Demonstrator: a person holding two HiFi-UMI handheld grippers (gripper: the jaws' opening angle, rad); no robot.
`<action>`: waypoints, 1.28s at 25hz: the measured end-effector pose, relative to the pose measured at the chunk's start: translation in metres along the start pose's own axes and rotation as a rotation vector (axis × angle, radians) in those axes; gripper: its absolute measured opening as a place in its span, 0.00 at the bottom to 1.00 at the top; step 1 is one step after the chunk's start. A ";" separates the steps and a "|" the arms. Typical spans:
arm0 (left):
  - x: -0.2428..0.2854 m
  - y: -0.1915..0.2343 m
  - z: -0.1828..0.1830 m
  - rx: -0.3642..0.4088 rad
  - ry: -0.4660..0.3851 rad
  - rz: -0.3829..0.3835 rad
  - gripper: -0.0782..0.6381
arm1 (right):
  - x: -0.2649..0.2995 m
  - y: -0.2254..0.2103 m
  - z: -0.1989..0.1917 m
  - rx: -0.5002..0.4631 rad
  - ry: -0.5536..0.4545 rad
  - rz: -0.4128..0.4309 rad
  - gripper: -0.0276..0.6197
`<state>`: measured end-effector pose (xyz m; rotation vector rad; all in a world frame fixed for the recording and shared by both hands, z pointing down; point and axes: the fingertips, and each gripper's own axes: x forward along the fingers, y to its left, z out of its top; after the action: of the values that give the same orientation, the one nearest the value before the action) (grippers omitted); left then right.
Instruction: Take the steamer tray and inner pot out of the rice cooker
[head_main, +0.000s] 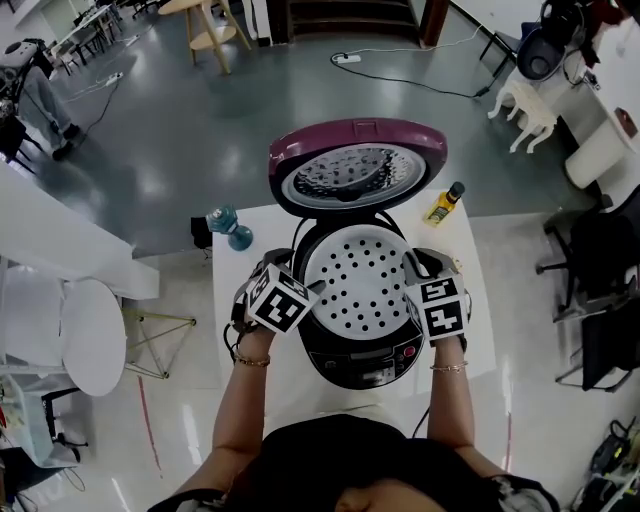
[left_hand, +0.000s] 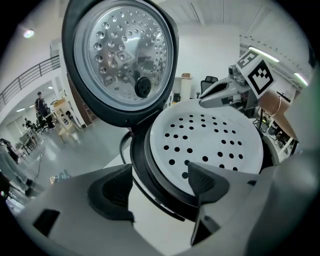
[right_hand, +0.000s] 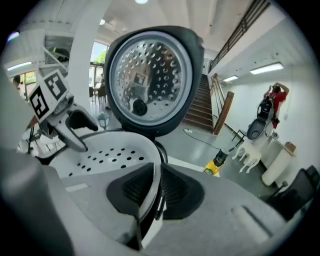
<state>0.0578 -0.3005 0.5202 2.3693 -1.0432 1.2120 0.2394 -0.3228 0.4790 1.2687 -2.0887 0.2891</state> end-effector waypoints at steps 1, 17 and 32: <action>0.000 -0.003 0.002 -0.003 -0.007 -0.007 0.59 | -0.003 -0.004 0.003 0.039 -0.027 0.005 0.11; -0.025 -0.031 0.027 -0.030 -0.112 -0.121 0.58 | -0.049 -0.029 0.029 0.349 -0.309 0.131 0.09; -0.119 -0.019 0.018 -0.169 -0.337 0.016 0.28 | -0.112 0.029 0.079 0.336 -0.532 0.227 0.09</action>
<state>0.0366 -0.2406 0.4166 2.4841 -1.2122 0.7088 0.2155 -0.2692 0.3514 1.4131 -2.7367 0.4574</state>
